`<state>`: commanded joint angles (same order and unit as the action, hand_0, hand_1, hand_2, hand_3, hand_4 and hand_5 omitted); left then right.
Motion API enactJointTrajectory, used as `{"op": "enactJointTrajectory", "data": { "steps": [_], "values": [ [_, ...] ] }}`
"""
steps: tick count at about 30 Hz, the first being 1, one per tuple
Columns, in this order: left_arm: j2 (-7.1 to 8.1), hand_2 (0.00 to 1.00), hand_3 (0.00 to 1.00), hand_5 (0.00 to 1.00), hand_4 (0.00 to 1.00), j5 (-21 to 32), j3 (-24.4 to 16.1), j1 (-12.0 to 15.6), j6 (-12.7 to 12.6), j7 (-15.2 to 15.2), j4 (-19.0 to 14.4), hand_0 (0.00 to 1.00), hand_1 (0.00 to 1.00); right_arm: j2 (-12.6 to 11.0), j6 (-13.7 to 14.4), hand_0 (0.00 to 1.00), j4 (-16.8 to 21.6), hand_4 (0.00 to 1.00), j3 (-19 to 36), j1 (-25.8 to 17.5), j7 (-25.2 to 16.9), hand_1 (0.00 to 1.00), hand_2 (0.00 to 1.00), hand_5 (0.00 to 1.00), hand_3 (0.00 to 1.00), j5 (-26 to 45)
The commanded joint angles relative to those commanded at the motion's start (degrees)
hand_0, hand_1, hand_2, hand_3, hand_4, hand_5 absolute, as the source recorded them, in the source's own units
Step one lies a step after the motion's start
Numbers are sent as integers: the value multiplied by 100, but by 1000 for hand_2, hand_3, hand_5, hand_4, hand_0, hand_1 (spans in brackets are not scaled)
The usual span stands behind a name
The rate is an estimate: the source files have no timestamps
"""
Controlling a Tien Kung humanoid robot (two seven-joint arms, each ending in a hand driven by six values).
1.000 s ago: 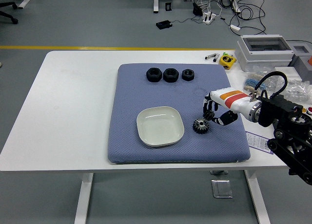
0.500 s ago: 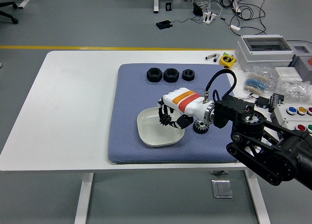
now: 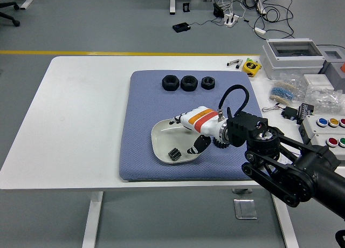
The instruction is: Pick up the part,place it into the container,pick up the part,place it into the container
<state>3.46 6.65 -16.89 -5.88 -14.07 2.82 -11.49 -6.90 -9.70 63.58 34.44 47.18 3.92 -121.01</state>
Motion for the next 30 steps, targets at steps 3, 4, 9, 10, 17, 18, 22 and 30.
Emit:
{"op": "enactJointTrajectory", "data": {
  "steps": [3, 4, 9, 10, 17, 18, 22, 30],
  "values": [
    [-1, 665, 571, 590, 568, 16, 4, 6, 3, 6, 1, 707, 590, -77, 82, 493, 147, 998, 219, -21, -16, 636, 798, 202, 900, 38],
    [0, 665, 571, 590, 568, 11, 3, 6, 4, 4, 1, 707, 590, -108, 108, 493, 201, 998, 311, -18, -22, 636, 798, 202, 900, 54],
    [8, 665, 571, 592, 570, 8, 5, 4, 4, 4, 3, 705, 585, -305, 85, 486, 427, 998, 666, 32, -26, 629, 770, 199, 861, 40],
    [9, 665, 571, 592, 570, 2, 1, 4, 4, 2, 4, 705, 585, -340, 55, 486, 443, 998, 694, 42, -27, 629, 770, 199, 861, 40],
    [6, 665, 572, 592, 570, 15, 2, 12, 1, 6, 11, 704, 584, -683, -245, 491, 224, 998, 633, 11, -54, 625, 753, 194, 808, 28],
    [5, 665, 572, 592, 570, 12, 1, 14, 1, 5, 10, 704, 584, -708, -300, 491, 150, 998, 629, -16, -63, 625, 753, 194, 808, 9],
    [-1, 664, 571, 591, 570, -2, -10, 19, -1, -1, 9, 703, 583, -797, -469, 519, -111, 998, 620, -100, -92, 628, 717, 184, 774, -77],
    [-10, 667, 571, 591, 570, -42, -44, 21, -5, -21, 5, 704, 587, -845, -559, 522, -392, 998, 598, -200, -155, 627, 705, 182, 762, -38]
  ]
}}
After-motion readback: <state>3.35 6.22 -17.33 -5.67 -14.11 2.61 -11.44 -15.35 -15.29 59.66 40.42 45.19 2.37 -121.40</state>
